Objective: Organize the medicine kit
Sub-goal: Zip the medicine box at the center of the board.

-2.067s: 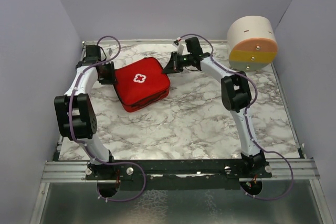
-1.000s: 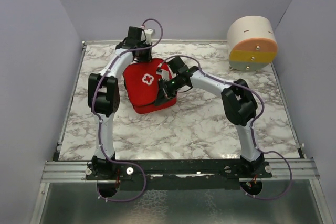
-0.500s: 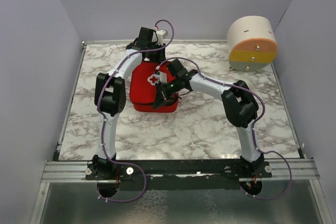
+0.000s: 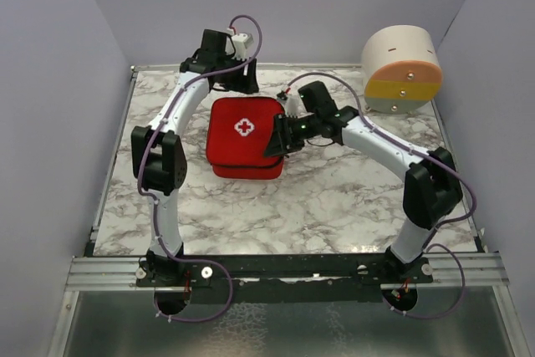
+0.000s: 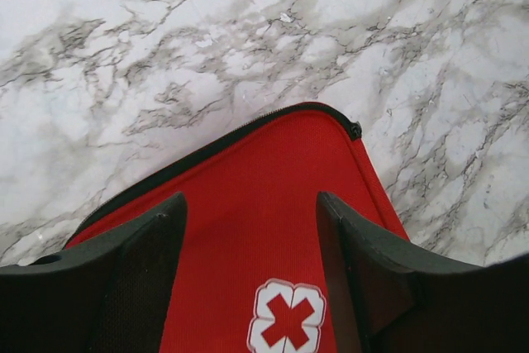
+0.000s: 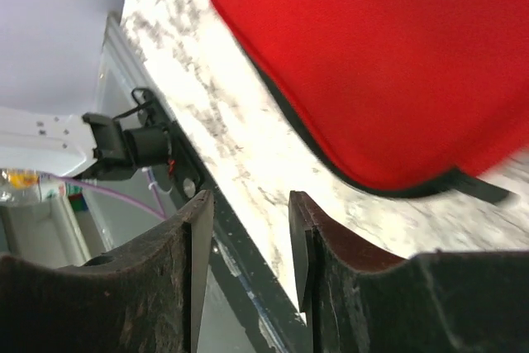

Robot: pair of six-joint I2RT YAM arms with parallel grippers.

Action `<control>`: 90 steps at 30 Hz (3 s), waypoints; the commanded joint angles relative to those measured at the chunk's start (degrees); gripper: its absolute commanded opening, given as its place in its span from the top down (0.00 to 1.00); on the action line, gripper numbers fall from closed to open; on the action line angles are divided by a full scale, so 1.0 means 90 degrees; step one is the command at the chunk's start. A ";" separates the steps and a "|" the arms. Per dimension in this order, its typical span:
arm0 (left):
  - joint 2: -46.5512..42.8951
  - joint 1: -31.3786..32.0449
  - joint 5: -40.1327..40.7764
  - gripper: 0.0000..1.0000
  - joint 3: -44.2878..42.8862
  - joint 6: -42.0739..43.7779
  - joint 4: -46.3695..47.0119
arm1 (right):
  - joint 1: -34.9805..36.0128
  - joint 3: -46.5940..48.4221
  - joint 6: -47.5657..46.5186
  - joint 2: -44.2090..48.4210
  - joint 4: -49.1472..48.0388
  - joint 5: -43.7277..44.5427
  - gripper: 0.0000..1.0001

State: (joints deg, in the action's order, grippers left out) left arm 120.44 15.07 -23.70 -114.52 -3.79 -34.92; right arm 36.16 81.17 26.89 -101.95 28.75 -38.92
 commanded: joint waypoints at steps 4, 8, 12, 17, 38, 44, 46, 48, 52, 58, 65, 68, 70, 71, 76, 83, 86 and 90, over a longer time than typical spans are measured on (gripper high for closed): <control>-0.1236 -0.0625 0.0184 0.35 0.0796 0.0240 -0.0317 | -0.1457 -0.0845 -0.1008 0.0516 -0.0230 -0.0042 0.56; -0.1760 -0.0917 0.0302 0.35 0.1545 0.0472 -0.0413 | -0.1634 0.0103 -0.3029 0.0011 0.1160 0.0089 0.53; -0.2245 -0.1011 0.0512 0.35 0.2299 0.0600 -0.0432 | -0.1674 -0.0296 -0.3403 0.0268 0.0488 -0.0736 0.52; -0.2515 -0.1039 0.0615 0.35 0.2903 0.0626 -0.0426 | -0.1674 -0.1476 -0.5147 0.1146 -0.0474 -0.1270 0.53; -0.2596 -0.1043 0.0435 0.35 0.2951 0.0730 -0.0672 | -0.1589 -0.1117 -0.6336 -0.0329 -0.1334 -0.2293 0.60; -0.2415 -0.1049 0.0345 0.35 0.2855 0.0745 -0.0671 | -0.1392 -0.0953 -0.6436 -0.0606 -0.1184 -0.2342 0.60; -0.2383 -0.1049 0.0321 0.35 0.2824 0.0744 -0.0674 | -0.1313 -0.0960 -0.6469 -0.0707 -0.1155 -0.2323 0.60; -0.2368 -0.1049 0.0314 0.35 0.2813 0.0767 -0.0671 | -0.1259 -0.0948 -0.6479 -0.0795 -0.1150 -0.2302 0.60; -0.2350 -0.1049 0.0305 0.35 0.2812 0.0783 -0.0674 | -0.1215 -0.0910 -0.6533 -0.0907 -0.1111 -0.2150 0.60; -0.2347 -0.1050 0.0284 0.35 0.2821 0.0773 -0.0672 | -0.1215 -0.0863 -0.6330 -0.0921 -0.1206 -0.1910 0.68; -0.2390 -0.1064 0.0283 0.35 0.2907 0.0755 -0.0671 | -0.1215 -0.0706 -0.6024 -0.1064 -0.1045 -0.1612 0.99; -0.2455 -0.1059 0.0299 0.35 0.2988 0.0760 -0.0674 | -0.1215 -0.0748 -0.5952 -0.1030 -0.1007 -0.1548 0.99; -0.2509 -0.1060 0.0345 0.35 0.3073 0.0789 -0.0671 | -0.1215 -0.0812 -0.5925 -0.0928 -0.0979 -0.1457 0.99; -0.2518 -0.1067 0.0376 0.35 0.3135 0.0814 -0.0671 | -0.1215 -0.0810 -0.5931 -0.0873 -0.0923 -0.1412 0.99; -0.2797 -0.1115 0.0463 0.36 0.3420 0.0850 -0.0671 | -0.1215 -0.0819 -0.5842 -0.0532 -0.0624 -0.1168 0.99; -0.2964 -0.1167 0.0525 0.36 0.3683 0.0868 -0.0691 | -0.1218 -0.0743 -0.5579 -0.0382 -0.0367 -0.0953 0.99; -0.3041 -0.1176 0.0501 0.36 0.3781 0.0854 -0.0741 | -0.1215 -0.0702 -0.5548 -0.0342 -0.0296 -0.0915 0.99; -0.3112 -0.1173 0.0350 0.36 0.3999 0.0780 -0.0787 | -0.1216 -0.0696 -0.5528 -0.0275 -0.0269 -0.0900 0.99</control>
State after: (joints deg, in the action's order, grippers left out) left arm 94.85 4.71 -19.88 -80.29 3.38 -41.21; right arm 25.19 73.06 -23.66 -107.24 24.21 -48.69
